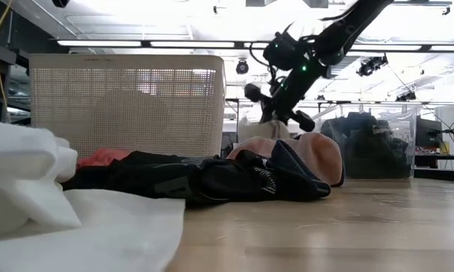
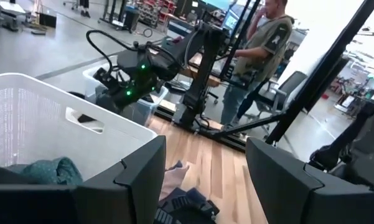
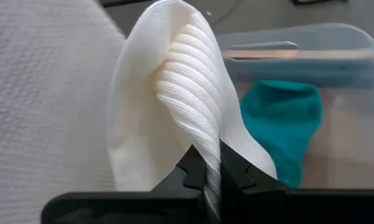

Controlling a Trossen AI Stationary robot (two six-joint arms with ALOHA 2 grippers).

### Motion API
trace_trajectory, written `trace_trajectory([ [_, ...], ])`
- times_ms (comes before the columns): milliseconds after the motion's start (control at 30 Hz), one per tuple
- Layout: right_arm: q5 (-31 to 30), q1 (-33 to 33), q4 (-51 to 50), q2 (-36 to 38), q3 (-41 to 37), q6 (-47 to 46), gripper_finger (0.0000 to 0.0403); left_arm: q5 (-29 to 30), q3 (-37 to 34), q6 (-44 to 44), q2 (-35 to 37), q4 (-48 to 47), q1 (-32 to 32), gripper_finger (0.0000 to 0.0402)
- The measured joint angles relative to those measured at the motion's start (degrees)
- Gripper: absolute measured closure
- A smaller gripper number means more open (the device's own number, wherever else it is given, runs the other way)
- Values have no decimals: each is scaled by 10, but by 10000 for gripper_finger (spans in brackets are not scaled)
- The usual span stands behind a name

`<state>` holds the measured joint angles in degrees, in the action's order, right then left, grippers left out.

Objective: Pick & Place Cloths
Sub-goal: Put the white sock into the left transparent bin, then put the light pink sock into the left transparent bin

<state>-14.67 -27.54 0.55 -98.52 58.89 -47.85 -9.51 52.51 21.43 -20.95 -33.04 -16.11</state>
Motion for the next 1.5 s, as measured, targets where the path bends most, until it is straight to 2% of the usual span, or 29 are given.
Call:
trace_trajectory([
  [167,-21,0,-4,-5,0,2,395,1,0,15,0,0,0,186],
  [267,-23,-3,1,-2,0,24,377,2,0,16,0,0,0,186],
  [500,13,-21,2,0,0,25,282,2,0,16,0,-1,0,186],
  [667,18,-25,-7,26,0,37,213,2,0,18,0,-1,0,186],
  [800,15,-25,0,64,0,67,195,2,0,17,0,-1,0,186],
  [900,17,-25,4,88,0,75,207,2,0,17,0,-1,0,186],
  [967,40,-24,2,100,0,74,228,2,0,17,0,-2,0,186],
  [1133,147,2,-34,130,0,75,309,0,0,17,0,-7,0,186],
  [1300,206,54,-125,172,0,106,389,-1,0,17,0,-22,0,186],
  [1500,235,134,-222,194,0,151,386,-2,0,18,0,-50,0,186],
])
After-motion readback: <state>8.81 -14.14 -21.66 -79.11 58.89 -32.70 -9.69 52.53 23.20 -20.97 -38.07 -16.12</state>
